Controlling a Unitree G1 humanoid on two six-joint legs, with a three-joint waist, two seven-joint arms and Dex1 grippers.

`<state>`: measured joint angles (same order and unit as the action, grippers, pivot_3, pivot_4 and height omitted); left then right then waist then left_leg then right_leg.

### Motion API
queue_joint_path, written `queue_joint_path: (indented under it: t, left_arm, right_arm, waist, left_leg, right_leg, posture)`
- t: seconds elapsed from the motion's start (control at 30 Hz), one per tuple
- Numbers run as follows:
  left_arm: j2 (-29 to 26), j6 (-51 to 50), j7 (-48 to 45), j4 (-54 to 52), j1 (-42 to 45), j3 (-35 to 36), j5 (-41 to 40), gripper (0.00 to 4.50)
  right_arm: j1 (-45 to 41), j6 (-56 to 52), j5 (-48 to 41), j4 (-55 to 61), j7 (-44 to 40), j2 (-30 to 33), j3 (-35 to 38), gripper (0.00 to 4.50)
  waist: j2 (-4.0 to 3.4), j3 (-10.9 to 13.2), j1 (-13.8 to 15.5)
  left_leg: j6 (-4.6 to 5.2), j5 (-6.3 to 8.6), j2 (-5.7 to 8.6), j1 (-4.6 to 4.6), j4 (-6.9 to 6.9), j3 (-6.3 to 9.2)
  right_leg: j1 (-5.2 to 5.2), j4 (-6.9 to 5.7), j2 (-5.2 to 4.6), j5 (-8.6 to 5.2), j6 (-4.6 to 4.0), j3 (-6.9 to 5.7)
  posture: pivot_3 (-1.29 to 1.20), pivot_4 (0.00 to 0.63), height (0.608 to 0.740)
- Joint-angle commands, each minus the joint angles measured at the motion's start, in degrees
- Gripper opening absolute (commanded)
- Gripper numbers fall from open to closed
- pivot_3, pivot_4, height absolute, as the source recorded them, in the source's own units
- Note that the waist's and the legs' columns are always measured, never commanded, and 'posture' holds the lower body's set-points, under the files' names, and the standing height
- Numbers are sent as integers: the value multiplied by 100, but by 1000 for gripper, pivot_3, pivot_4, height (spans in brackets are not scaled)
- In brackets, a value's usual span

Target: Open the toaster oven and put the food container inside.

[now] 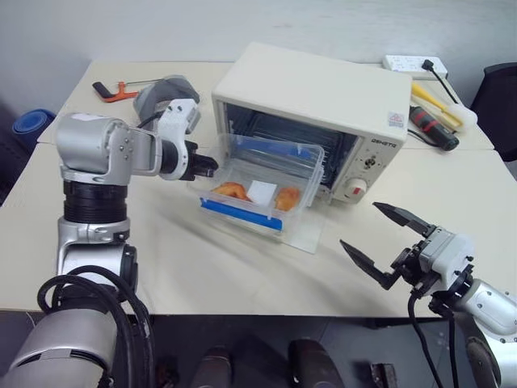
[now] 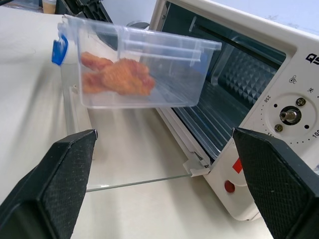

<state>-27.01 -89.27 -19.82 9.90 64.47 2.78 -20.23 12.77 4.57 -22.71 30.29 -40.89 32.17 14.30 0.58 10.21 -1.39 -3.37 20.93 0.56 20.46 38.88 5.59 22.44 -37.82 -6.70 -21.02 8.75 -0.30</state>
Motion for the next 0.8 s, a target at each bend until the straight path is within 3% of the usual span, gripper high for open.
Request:
queue_joint_path:
  t: [0.03,0.17,0.3,0.37,0.47,0.63,0.7,0.8]
  left_arm:
    - [-21,167,52,-131,76,82,56,1350]
    - [245,71,64,-236,140,474,-96,2449]
    - [98,73,-299,-403,63,813,-400,2449]
    - [-433,503,-960,-628,-230,694,-659,2449]
    - [-1326,1247,-2043,-741,-799,450,-919,2475]
    - [-2671,4425,-4175,-218,-2257,-191,-203,1371]
    - [-2784,5480,-5102,-146,-2872,-145,-304,790]
    - [-2587,6658,-5638,-97,-3526,-209,-234,10]
  right_arm:
    - [73,30,-11,362,161,-60,103,4500]
    - [120,-2,5,438,214,-65,63,4500]
    - [102,-324,-238,642,198,46,10,4500]
    - [119,-846,-647,904,23,313,-48,4500]
    - [183,-1523,-942,1147,-107,697,-172,3861]
    - [-117,-2170,-505,1338,19,900,-1068,2238]
    - [-331,-2238,-95,1201,64,837,-1586,1574]
    - [-839,-2358,366,787,189,559,-2292,698]
  waist:
    - [0,0,-4]
    - [0,0,-6]
    - [0,0,-7]
    - [-5,-2,-42]
    - [-11,-4,-72]
    - [-14,-5,-25]
    - [-14,-5,6]
    - [-10,-6,110]
  left_leg:
    - [0,0,0,0,0,0]
    - [0,0,0,-1,-2,0]
    - [0,0,0,0,0,0]
    - [0,0,-1,-1,-2,1]
    - [0,0,-7,-18,-20,-1]
    - [-1,0,-10,-23,-24,2]
    - [-1,0,-5,-18,-25,3]
    - [0,0,1,-6,-12,13]
  right_leg:
    - [0,-1,0,0,0,0]
    - [0,-1,1,0,0,0]
    - [0,-1,1,0,0,0]
    - [0,-1,2,0,0,0]
    - [2,0,13,-1,-2,16]
    - [1,8,14,-1,-5,19]
    - [2,17,7,0,-7,19]
    - [-2,37,2,1,-10,14]
  posture:
    - [0,150,740]
    - [0,150,740]
    - [0,150,740]
    - [0,150,740]
    - [0,150,740]
    - [0,150,740]
    - [0,150,740]
    - [0,150,740]
